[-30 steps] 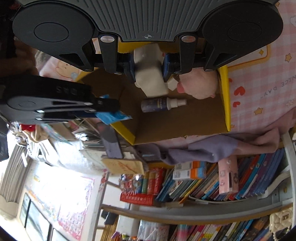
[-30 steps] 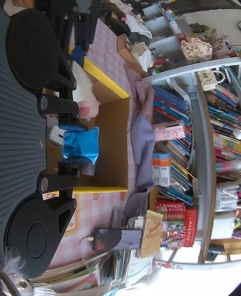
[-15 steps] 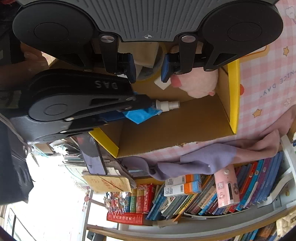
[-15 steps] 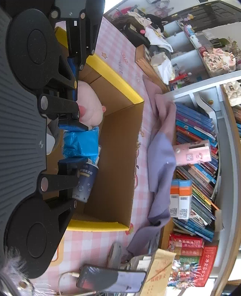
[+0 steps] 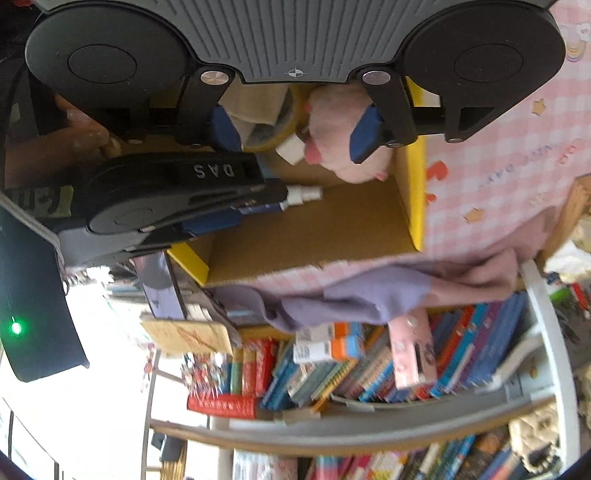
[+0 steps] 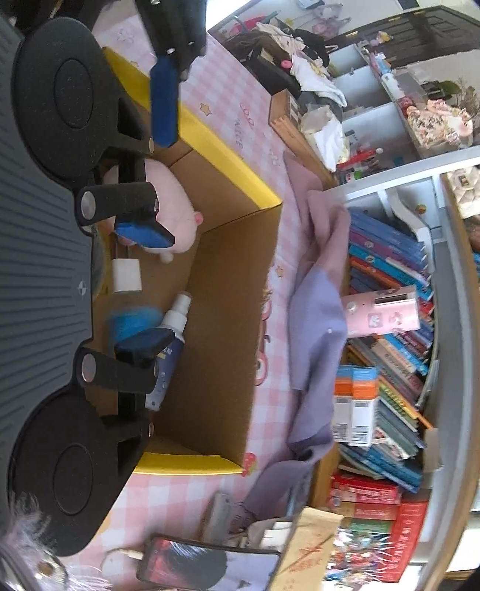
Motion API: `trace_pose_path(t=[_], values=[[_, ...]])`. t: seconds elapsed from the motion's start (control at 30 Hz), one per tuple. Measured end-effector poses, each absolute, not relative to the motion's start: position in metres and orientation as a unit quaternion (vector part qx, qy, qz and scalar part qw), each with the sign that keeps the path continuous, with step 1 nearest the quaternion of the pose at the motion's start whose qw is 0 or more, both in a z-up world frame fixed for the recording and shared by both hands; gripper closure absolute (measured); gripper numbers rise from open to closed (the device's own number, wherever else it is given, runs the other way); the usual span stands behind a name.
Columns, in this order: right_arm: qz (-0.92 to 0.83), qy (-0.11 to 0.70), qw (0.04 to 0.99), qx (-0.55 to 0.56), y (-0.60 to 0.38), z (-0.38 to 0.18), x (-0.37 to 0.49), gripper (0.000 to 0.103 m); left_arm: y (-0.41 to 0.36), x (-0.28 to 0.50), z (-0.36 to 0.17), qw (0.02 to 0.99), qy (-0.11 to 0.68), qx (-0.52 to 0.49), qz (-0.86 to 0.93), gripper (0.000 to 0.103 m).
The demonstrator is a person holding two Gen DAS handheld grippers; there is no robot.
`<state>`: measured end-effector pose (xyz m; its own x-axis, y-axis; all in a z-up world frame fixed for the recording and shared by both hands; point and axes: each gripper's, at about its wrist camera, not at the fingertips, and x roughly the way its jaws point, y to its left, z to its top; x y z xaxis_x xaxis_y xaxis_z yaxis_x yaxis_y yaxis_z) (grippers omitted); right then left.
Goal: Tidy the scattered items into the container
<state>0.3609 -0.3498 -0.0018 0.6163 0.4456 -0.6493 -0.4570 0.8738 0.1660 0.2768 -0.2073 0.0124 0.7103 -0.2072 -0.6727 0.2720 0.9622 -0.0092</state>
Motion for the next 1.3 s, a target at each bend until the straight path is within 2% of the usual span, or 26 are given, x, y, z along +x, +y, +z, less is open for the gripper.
trace_pose_path(t=[0.37,0.47,0.7,0.9,1.07,1.3], values=[[0.223,0.285,0.932,-0.009,-0.344,0.029,0.300,0.042,-0.177,0.223,0.033,0.949,0.304,0.023,-0.079,0.013],[0.213,0.268,0.940,-0.009,-0.341,0.033,0.278,0.039,-0.163,0.206,0.035,0.954,0.293,0.010,-0.060,0.012],[0.194,0.251,0.948,-0.010,-0.326,0.038,0.228,0.037,-0.140,0.164,0.035,0.961,0.275,0.003,-0.034,0.007],[0.168,0.238,0.957,-0.013,-0.308,0.039,0.177,0.031,-0.122,0.117,0.033,0.964,0.264,0.007,-0.028,0.005],[0.159,0.253,0.954,-0.021,-0.291,0.032,0.130,0.023,-0.100,0.072,0.025,0.963,0.270,-0.001,-0.010,0.002],[0.159,0.289,0.944,-0.024,-0.268,0.014,0.072,0.021,-0.071,0.026,0.011,0.955,0.296,-0.018,0.016,0.001]])
